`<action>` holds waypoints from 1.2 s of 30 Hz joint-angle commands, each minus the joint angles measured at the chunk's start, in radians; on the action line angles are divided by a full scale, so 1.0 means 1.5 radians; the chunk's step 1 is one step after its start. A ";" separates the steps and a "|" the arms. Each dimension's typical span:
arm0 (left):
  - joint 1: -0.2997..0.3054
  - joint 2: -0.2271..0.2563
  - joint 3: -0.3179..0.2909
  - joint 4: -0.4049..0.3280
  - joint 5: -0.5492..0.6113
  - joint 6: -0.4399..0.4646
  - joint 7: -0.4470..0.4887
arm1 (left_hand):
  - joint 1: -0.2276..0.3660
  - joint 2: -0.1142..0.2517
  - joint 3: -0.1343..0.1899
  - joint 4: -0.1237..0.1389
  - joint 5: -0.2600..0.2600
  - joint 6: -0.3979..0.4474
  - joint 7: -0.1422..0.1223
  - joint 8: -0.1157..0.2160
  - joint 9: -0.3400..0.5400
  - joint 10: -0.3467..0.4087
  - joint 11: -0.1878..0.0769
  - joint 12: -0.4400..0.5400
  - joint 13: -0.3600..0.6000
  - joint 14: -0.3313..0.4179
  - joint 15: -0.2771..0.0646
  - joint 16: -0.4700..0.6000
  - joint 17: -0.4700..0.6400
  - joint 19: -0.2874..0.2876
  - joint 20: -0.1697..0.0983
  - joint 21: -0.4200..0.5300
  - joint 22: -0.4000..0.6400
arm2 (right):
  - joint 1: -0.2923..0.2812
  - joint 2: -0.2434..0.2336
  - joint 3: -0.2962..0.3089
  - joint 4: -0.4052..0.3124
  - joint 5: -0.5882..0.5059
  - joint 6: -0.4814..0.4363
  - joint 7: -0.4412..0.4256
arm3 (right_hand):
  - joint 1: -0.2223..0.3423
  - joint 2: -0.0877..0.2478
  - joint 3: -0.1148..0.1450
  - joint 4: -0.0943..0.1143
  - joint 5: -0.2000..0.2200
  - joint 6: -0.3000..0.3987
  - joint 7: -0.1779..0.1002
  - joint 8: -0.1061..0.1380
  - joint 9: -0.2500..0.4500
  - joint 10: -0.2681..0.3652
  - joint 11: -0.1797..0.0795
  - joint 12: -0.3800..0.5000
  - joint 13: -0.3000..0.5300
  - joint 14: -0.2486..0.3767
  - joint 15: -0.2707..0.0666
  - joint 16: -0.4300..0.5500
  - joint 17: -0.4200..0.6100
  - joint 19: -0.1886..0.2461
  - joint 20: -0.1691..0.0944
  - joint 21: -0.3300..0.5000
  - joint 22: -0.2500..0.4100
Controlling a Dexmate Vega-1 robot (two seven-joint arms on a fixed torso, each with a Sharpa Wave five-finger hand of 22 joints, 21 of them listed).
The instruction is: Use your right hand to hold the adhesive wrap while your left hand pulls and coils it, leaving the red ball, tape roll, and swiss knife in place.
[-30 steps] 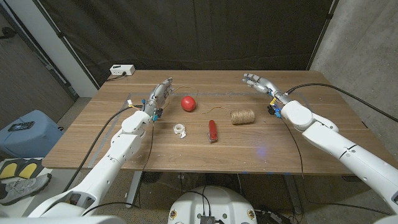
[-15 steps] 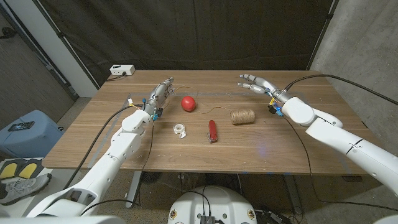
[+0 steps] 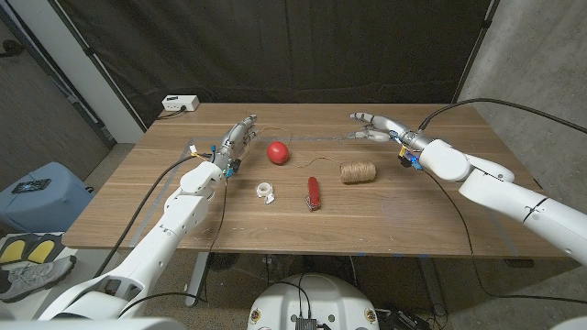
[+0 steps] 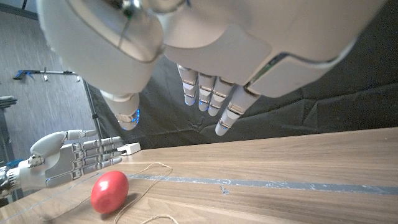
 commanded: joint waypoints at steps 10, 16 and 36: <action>0.010 0.001 0.004 -0.011 0.001 0.006 0.010 | 0.009 -0.001 -0.003 -0.009 0.007 0.006 0.003 0.000 0.003 0.004 -0.001 0.002 0.002 0.005 0.003 0.002 0.002 0.008 0.001 -0.004 0.003 | 0.046 -0.070 -0.042 -0.018 -0.055 0.037 0.075 | 0.052 -0.026 0.014 -0.007 0.012 -0.014 0.015 0.002 0.004 -0.014 0.004 0.003 0.009 -0.002 0.012 -0.001 0.003 0.002 0.002 -0.003 0.003; 0.014 -0.001 0.003 -0.012 0.000 0.007 0.012 | 0.009 0.000 -0.004 -0.011 0.008 0.006 0.003 0.000 0.003 0.005 0.000 0.002 0.002 0.005 0.003 0.002 0.002 0.009 0.002 -0.006 0.003 | 0.060 -0.081 -0.055 -0.021 -0.072 0.041 0.099 | 0.065 -0.034 0.017 -0.007 0.013 -0.018 0.016 0.002 0.005 -0.020 0.003 0.003 0.011 -0.002 0.011 -0.001 0.004 0.000 0.003 -0.004 0.003; 0.019 0.004 0.006 -0.021 0.004 0.015 0.015 | 0.012 -0.001 -0.006 -0.020 0.010 0.007 -0.001 0.000 0.003 0.005 -0.002 0.002 0.002 0.005 0.001 0.002 0.002 0.011 -0.001 -0.011 0.003 | 0.111 -0.099 -0.108 0.003 -0.195 0.102 0.118 | 0.091 -0.057 0.023 -0.002 0.014 -0.037 0.012 -0.001 0.008 -0.031 0.001 0.005 0.017 -0.006 0.006 -0.001 0.007 -0.002 -0.001 -0.004 0.004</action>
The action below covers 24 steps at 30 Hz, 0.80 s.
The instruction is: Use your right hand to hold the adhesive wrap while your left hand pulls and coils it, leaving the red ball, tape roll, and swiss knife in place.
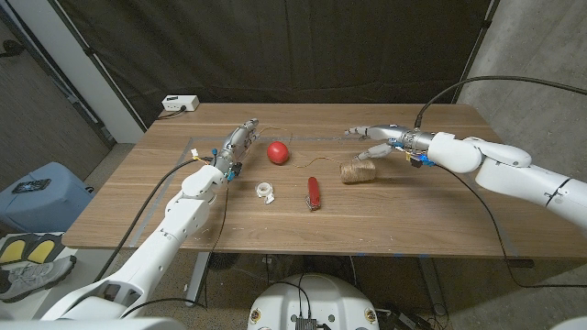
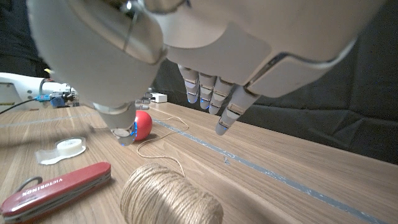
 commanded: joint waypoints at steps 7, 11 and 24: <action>0.003 0.008 0.006 -0.015 0.005 0.019 -0.001 | 0.008 -0.001 0.001 -0.010 0.005 0.004 0.002 0.000 0.003 0.003 0.000 0.002 0.002 0.006 0.001 0.002 0.002 0.007 -0.002 -0.003 0.003 | 0.040 -0.012 -0.042 0.039 -0.092 0.058 0.000 | 0.000 -0.014 0.001 0.010 -0.003 -0.011 -0.001 -0.002 0.003 -0.006 -0.003 0.007 0.007 -0.008 -0.006 -0.002 0.006 -0.005 -0.001 -0.002 0.005; 0.002 0.010 0.008 -0.017 0.005 0.025 -0.003 | 0.009 -0.001 0.000 -0.012 0.006 0.005 0.002 0.000 0.003 0.004 -0.001 0.002 0.002 0.007 0.001 0.002 0.002 0.008 -0.002 -0.004 0.003 | 0.050 -0.014 -0.049 0.053 -0.104 0.071 0.001 | -0.004 -0.018 -0.001 0.013 -0.005 -0.015 -0.003 -0.003 0.003 -0.011 -0.006 0.007 0.008 -0.012 -0.006 -0.003 0.008 -0.008 -0.001 -0.002 0.005; -0.002 0.014 0.014 -0.024 0.008 0.041 -0.005 | 0.011 0.000 -0.001 -0.017 0.007 0.009 0.004 0.001 0.003 0.004 0.002 0.002 0.003 0.007 0.002 0.002 0.003 0.010 -0.002 -0.007 0.003 | 0.062 -0.019 -0.062 0.072 -0.124 0.055 0.017 | -0.018 -0.026 -0.005 0.022 -0.013 -0.016 -0.017 0.001 0.006 -0.027 -0.010 0.010 0.015 -0.028 -0.006 -0.005 0.013 -0.022 0.002 -0.004 0.006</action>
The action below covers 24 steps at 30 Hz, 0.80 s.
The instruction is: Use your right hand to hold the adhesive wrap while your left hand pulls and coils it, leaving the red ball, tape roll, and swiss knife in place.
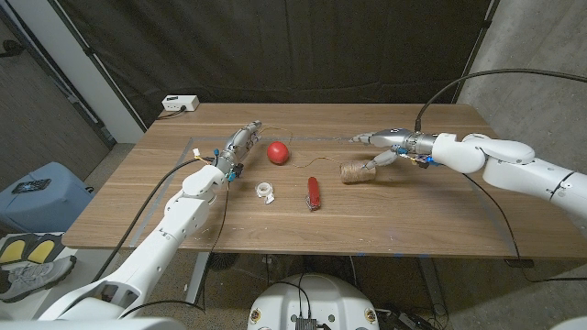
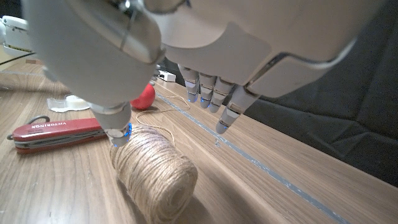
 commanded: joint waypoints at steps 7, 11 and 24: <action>-0.006 -0.001 0.007 -0.001 0.000 0.012 -0.003 | 0.011 0.001 0.000 -0.006 0.004 0.010 0.001 0.003 0.003 0.004 0.004 0.002 0.003 0.008 0.003 0.003 0.001 0.007 0.002 -0.003 0.003 | 0.004 -0.009 -0.018 0.001 -0.033 -0.036 0.013 | -0.015 -0.013 -0.003 0.009 -0.007 0.039 -0.005 0.020 0.006 -0.011 0.001 0.009 0.008 -0.008 -0.001 0.001 0.006 -0.003 0.002 0.000 0.002; -0.004 -0.002 0.006 0.002 -0.002 0.010 -0.005 | 0.011 0.001 -0.001 -0.006 0.004 0.012 0.000 0.003 0.003 0.004 0.005 0.002 0.003 0.009 0.002 0.003 0.001 0.009 0.002 -0.003 0.003 | -0.002 -0.008 -0.021 -0.006 -0.038 -0.052 0.009 | -0.014 -0.015 -0.001 0.008 -0.008 0.060 -0.008 0.028 0.008 -0.005 -0.002 0.014 0.011 -0.002 -0.005 0.004 0.007 -0.001 0.003 0.002 0.003; 0.004 -0.009 0.002 0.008 -0.011 0.004 -0.007 | 0.013 0.003 -0.002 -0.009 0.006 0.027 0.002 0.007 0.003 0.010 0.006 0.004 0.003 0.014 0.004 0.005 0.001 0.015 0.002 -0.004 0.004 | -0.013 -0.007 -0.027 -0.056 -0.047 -0.129 0.041 | 0.001 -0.015 0.008 0.002 -0.008 0.077 -0.015 0.033 0.012 0.025 -0.005 0.036 0.021 0.008 -0.007 0.007 0.008 0.006 0.002 0.006 0.003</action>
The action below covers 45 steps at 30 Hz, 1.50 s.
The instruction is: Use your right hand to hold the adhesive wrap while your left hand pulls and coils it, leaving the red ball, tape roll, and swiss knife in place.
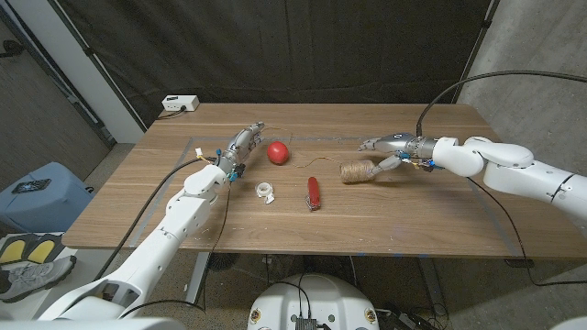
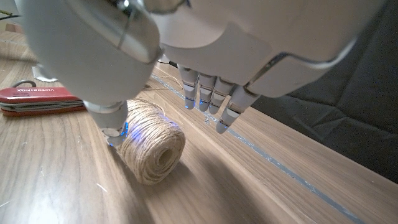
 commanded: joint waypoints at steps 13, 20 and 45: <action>-0.001 -0.016 -0.006 0.035 -0.018 -0.018 -0.019 | 0.011 0.001 0.002 -0.007 0.005 0.015 0.002 0.005 0.004 0.008 0.000 0.004 0.003 0.010 0.004 0.005 0.002 0.008 0.001 -0.006 0.004 | -0.003 0.021 -0.023 -0.048 -0.029 -0.095 0.038 | 0.025 -0.002 0.015 -0.004 -0.001 0.030 -0.002 0.011 0.006 0.032 -0.002 0.024 0.013 0.022 -0.002 0.008 0.002 0.018 0.002 0.006 0.003; -0.005 -0.016 -0.009 0.044 -0.019 -0.022 -0.021 | 0.012 0.002 0.002 -0.007 0.005 0.020 0.004 0.005 0.004 0.009 0.003 0.005 0.003 0.011 0.005 0.005 0.002 0.008 0.002 -0.007 0.004 | 0.003 0.032 -0.032 -0.058 -0.041 -0.117 0.050 | 0.036 -0.001 0.021 -0.006 -0.001 0.040 0.000 0.014 0.008 0.047 -0.002 0.036 0.019 0.030 0.001 0.008 0.002 0.022 0.003 0.007 0.003; -0.016 -0.020 -0.014 0.071 -0.026 -0.026 -0.034 | 0.014 0.004 0.000 -0.008 0.007 0.026 0.006 0.003 0.005 0.011 0.005 0.005 0.004 0.014 0.007 0.005 0.003 0.012 0.002 -0.010 0.004 | -0.005 0.030 -0.048 -0.095 -0.086 -0.172 0.051 | 0.055 -0.011 0.037 -0.003 0.000 0.103 -0.011 0.032 0.015 0.139 -0.008 0.098 0.045 0.076 -0.006 0.017 0.009 0.045 0.011 0.010 0.003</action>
